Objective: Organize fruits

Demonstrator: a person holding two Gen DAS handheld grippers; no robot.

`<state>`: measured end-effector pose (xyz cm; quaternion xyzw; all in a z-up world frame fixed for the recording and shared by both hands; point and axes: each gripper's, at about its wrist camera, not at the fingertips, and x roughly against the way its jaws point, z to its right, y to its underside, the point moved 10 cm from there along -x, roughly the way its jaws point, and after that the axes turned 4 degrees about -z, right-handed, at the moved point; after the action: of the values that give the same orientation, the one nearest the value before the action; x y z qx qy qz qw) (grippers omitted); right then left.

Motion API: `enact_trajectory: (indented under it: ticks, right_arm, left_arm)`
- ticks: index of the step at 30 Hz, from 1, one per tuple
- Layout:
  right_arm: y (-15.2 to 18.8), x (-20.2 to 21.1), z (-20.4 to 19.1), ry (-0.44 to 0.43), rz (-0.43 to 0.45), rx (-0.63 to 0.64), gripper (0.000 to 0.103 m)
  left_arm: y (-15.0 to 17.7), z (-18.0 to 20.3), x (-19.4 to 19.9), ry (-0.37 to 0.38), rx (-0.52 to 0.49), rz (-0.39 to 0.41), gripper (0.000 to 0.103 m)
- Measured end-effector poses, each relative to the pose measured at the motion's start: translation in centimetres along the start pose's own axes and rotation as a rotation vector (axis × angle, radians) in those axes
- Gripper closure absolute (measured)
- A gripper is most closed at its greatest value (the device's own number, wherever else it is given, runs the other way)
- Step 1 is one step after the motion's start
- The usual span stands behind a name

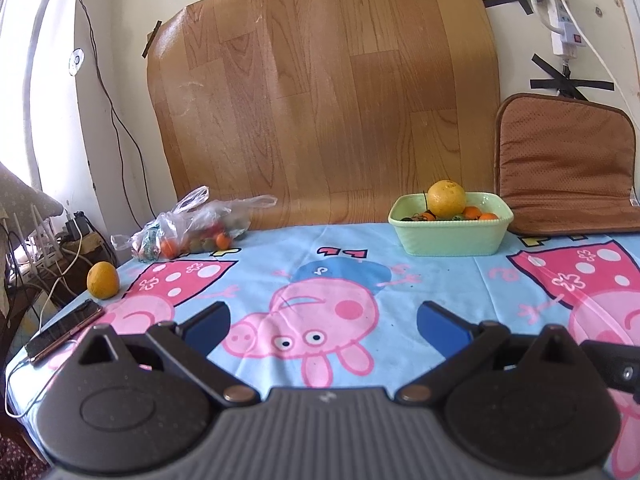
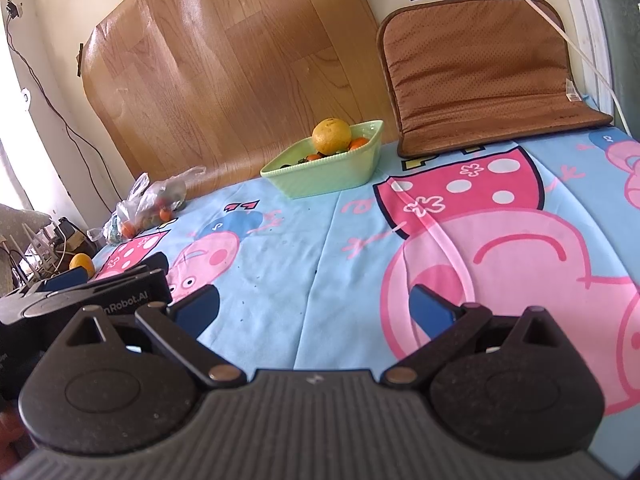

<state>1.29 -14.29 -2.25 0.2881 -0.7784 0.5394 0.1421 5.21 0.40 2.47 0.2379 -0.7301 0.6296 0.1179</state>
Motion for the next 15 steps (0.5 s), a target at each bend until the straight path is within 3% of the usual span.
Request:
enact_trajectory:
  ticks: [8, 15]
  right_arm:
    - [0.0, 0.0, 0.0, 0.001, 0.000, 0.002, 0.001]
    - [0.0, 0.0, -0.1, 0.002, 0.001, 0.006, 0.001]
  left_arm:
    - [0.1, 0.1, 0.3, 0.011, 0.000, 0.000, 0.000]
    - [1.0, -0.1, -0.6, 0.010, 0.008, -0.072, 0.000]
